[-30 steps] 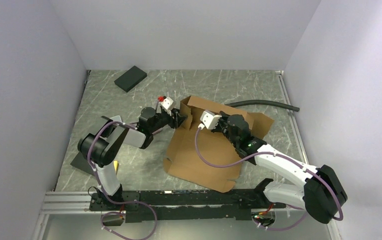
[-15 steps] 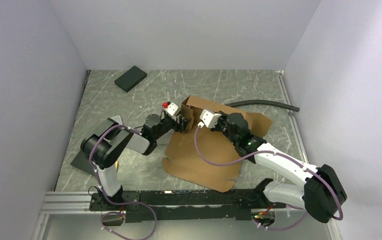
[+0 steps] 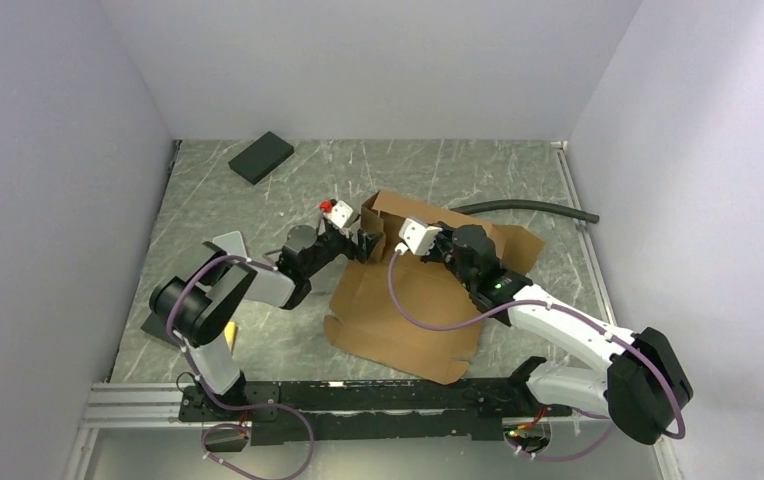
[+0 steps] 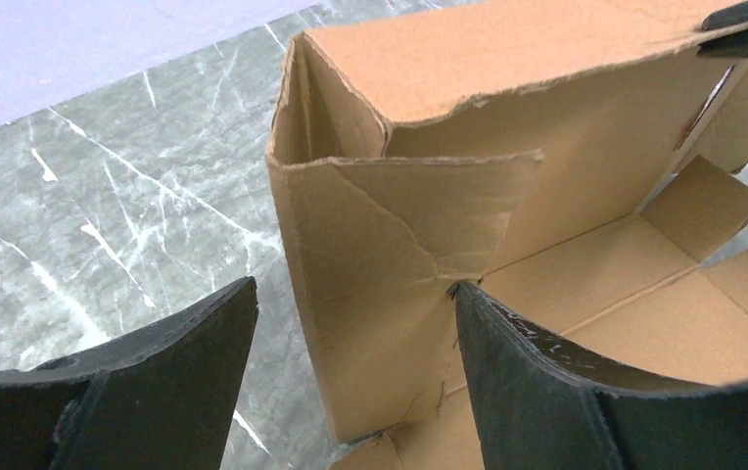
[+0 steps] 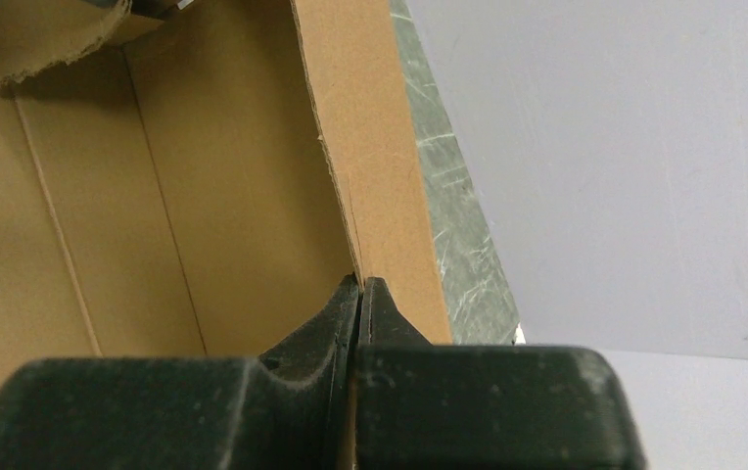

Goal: Fold the paper box

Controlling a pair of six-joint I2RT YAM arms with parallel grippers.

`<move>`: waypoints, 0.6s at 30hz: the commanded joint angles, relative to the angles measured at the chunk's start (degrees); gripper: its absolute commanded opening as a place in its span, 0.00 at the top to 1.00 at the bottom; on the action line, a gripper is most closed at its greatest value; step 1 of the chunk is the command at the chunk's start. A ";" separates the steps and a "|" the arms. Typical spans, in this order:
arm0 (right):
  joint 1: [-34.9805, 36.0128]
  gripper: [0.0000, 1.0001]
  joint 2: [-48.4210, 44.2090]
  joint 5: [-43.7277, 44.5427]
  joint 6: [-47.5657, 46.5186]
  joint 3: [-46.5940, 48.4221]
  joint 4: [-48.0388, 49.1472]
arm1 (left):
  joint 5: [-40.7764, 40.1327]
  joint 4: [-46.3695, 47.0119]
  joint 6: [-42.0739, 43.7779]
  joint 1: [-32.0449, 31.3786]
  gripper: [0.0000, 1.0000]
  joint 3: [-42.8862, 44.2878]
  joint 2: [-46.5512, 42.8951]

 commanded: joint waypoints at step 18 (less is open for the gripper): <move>0.74 1.00 2.52 -7.18 5.47 1.20 -8.30 | -2.88 -3.16 -1.58 1.33 0.25 6.21 2.23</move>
